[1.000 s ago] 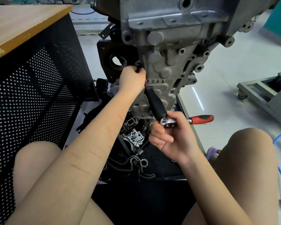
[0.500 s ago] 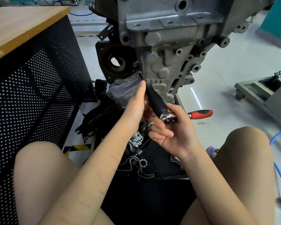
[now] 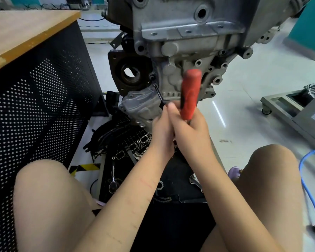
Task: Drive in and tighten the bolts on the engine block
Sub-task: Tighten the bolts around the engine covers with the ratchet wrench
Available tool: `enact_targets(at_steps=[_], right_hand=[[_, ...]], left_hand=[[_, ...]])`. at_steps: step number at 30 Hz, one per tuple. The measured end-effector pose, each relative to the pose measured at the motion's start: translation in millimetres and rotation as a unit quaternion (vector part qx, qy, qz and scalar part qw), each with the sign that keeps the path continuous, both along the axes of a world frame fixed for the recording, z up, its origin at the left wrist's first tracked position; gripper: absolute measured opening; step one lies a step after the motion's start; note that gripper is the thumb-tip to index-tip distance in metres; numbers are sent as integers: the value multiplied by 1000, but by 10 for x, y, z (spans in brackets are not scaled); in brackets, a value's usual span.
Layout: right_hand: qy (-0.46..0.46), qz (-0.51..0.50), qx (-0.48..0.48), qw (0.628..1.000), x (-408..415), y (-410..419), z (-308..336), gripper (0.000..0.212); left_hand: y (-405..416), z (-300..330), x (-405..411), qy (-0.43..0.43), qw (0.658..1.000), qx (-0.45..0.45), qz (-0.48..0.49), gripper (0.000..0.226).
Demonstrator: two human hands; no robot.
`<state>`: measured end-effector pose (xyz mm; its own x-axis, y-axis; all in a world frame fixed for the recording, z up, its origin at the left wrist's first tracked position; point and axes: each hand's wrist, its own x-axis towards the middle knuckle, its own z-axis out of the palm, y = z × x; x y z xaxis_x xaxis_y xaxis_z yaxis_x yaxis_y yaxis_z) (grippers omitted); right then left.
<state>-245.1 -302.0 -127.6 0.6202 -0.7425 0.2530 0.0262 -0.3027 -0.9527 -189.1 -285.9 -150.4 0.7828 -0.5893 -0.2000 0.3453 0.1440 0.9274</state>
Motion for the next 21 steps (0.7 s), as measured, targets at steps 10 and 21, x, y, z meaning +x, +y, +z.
enact_targets(at_steps=[10, 21], right_hand=[[-278, 32, 589, 758, 21, -30, 13, 48], [-204, -12, 453, 868, 96, 67, 33, 32]], left_hand=[[102, -28, 178, 62, 998, -2, 5, 27], [91, -8, 139, 76, 997, -3, 20, 39]])
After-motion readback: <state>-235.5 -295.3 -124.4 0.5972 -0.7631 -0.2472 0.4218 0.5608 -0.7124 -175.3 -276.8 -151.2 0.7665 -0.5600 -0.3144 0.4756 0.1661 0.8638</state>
